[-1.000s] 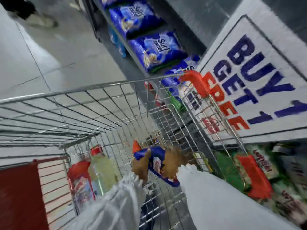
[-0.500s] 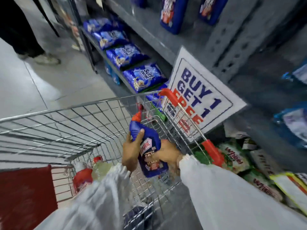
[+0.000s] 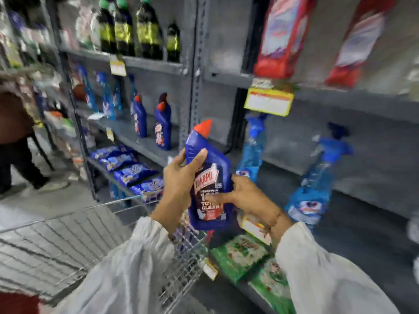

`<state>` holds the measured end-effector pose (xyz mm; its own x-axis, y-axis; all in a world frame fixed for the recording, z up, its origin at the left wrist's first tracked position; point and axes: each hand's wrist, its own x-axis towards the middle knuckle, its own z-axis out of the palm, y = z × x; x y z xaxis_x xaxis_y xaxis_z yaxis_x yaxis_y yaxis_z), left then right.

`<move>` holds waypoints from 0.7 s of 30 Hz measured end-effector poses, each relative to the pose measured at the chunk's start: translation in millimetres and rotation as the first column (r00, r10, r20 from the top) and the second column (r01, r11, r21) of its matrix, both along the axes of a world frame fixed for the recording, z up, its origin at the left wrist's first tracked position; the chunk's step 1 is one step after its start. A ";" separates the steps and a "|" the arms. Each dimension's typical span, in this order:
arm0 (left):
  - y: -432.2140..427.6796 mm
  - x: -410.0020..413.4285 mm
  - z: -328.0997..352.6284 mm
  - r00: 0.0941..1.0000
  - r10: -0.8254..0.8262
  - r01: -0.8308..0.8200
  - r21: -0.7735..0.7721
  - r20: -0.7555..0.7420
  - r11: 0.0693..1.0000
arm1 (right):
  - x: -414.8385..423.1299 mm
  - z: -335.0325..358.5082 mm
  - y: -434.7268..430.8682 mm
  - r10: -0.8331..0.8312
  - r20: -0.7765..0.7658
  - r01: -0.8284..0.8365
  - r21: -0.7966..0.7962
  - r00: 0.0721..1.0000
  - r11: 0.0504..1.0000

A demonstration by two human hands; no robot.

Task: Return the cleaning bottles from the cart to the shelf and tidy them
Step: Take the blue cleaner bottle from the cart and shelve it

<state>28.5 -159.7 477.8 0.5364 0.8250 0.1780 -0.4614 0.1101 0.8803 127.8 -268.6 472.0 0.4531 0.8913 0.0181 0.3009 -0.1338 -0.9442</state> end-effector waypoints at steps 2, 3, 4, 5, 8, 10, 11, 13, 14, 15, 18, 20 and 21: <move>-36.1 6.5 41.7 0.991 -0.108 0.107 0.017 0.085 0.994 | 1.8 42.7 -42.0 -0.053 0.034 0.052 0.046 0.998 0.998; -53.6 9.9 61.6 0.980 -0.162 0.159 0.031 0.116 0.987 | 3.8 61.7 -61.9 -0.079 0.046 0.075 0.069 0.996 0.995; -70.2 13.1 80.3 0.969 -0.206 0.202 0.047 0.140 0.978 | 5.3 80.4 -81.3 -0.108 0.062 0.102 0.094 0.992 0.990; -85.7 16.6 97.7 0.957 -0.242 0.235 0.064 0.157 0.970 | 4.9 98.0 -100.4 -0.144 0.076 0.134 0.123 0.987 0.983; -127.0 28.4 142.2 0.926 -0.312 0.295 0.107 0.213 0.949 | 8.2 138.4 -150.1 -0.268 0.125 0.237 0.217 0.955 0.947; -150.4 37.7 165.7 0.902 -0.361 0.335 0.144 0.237 0.931 | 9.3 160.1 -177.8 -0.330 0.141 0.284 0.270 0.933 0.920; -160.2 43.5 175.2 0.889 -0.385 0.353 0.165 0.247 0.921 | 8.9 169.6 -190.0 -0.357 0.155 0.302 0.296 0.921 0.906; -177.2 55.5 190.9 0.860 -0.432 0.392 0.190 0.271 0.900 | 8.9 185.1 -209.8 -0.408 0.169 0.334 0.346 0.897 0.877; -184.5 61.6 197.2 0.847 -0.456 0.416 0.194 0.275 0.889 | 11.6 190.3 -217.9 -0.430 0.166 0.349 0.367 0.887 0.862; -190.8 68.2 202.1 0.833 -0.482 0.441 0.201 0.271 0.875 | 14.8 194.0 -225.4 -0.449 0.157 0.365 0.384 0.880 0.849; -207.6 85.9 214.7 0.798 -0.551 0.513 0.203 0.245 0.834 | 27.4 201.6 -245.1 -0.491 0.113 0.409 0.412 0.864 0.814; -219.7 98.6 221.5 0.772 -0.591 0.553 0.211 0.233 0.806 | 34.5 204.5 -256.8 -0.516 0.079 0.433 0.444 0.853 0.784; -226.7 104.7 225.3 0.758 -0.611 0.571 0.220 0.227 0.791 | 37.5 206.1 -263.0 -0.541 0.061 0.455 0.466 0.839 0.759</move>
